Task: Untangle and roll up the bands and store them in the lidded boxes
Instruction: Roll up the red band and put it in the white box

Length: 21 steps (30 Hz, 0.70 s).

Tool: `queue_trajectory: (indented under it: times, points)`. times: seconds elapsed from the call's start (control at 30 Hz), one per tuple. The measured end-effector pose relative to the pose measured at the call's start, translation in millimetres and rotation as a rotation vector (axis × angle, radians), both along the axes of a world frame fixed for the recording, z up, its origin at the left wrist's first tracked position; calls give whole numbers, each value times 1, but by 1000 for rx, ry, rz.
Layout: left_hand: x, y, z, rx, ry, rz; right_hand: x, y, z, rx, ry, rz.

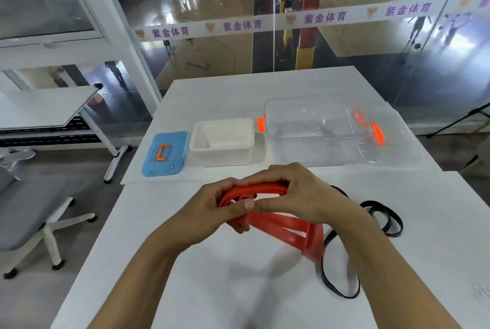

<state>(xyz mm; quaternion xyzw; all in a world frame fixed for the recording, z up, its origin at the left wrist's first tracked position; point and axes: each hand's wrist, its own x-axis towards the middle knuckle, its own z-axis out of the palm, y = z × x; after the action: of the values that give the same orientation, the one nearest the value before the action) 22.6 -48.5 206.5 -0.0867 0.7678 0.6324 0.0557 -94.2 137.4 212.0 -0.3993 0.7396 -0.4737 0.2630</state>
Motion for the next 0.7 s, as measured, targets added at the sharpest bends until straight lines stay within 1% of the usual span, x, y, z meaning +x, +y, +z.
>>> queue_trajectory:
  times: [0.07,0.17,0.33,0.47,0.57,0.7]
  points:
    - [3,3,-2,7,-7,-18,0,-1,-1,12,16,-31]
    - [5,4,-4,12,36,-7,0,-2,-4,-18,23,-44]
    - [8,5,-8,22,81,62,0,-4,-10,-40,40,-63]
    - [6,3,-11,-15,87,149,6,-6,-12,-74,23,-51]
    - [10,3,-11,53,91,134,8,-3,-9,-121,-41,-24]
    - [14,-1,-8,101,76,92,8,0,-8,-122,-63,-14]
